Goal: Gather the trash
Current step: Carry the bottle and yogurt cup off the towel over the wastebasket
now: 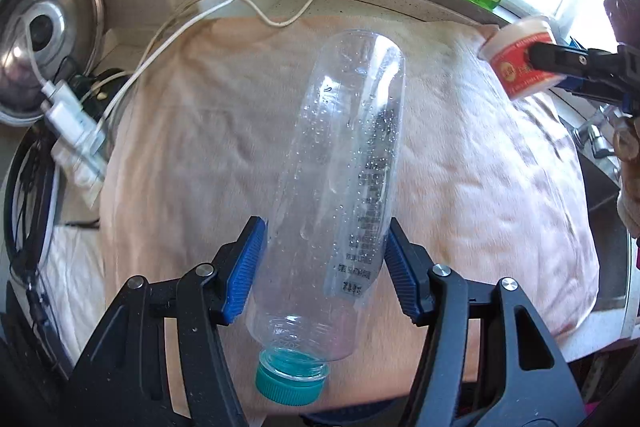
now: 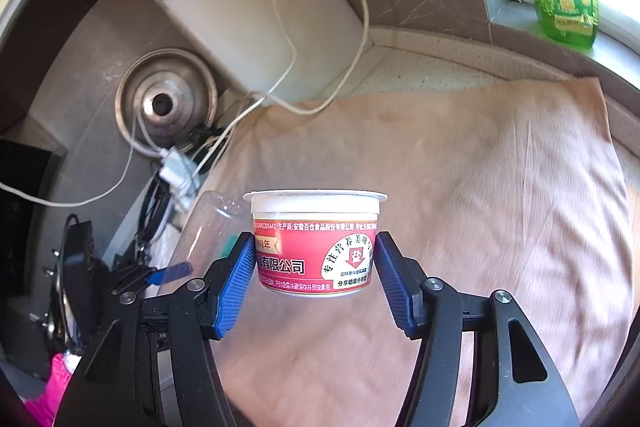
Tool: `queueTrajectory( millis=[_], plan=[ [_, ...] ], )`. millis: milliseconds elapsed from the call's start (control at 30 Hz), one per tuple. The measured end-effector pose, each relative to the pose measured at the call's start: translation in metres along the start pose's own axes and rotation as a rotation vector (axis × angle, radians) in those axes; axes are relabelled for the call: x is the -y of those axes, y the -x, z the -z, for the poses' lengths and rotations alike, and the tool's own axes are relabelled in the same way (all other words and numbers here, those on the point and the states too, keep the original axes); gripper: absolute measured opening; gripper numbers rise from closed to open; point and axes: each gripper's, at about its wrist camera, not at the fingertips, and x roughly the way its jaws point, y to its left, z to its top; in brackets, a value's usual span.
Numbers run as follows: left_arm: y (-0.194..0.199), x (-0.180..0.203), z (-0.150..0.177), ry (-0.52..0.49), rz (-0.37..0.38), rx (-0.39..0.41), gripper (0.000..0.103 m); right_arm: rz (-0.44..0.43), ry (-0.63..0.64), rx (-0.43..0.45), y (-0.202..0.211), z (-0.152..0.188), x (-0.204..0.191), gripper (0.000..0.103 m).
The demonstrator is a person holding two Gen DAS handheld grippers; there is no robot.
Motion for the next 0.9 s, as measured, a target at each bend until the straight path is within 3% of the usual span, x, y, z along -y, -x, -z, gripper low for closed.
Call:
queueTrajectory(
  millis=[367,900],
  plan=[
    [0.052,-0.015,0.086,0.080,0.034,0.016,0.061,-0.011,0.049,-0.052,0.032,0.101,-0.056,0.059],
    [0.073,-0.024,0.198,0.178,0.082,-0.041,0.061,-0.042,0.085,-0.162,0.028,0.212,-0.103,0.059]
  ],
)
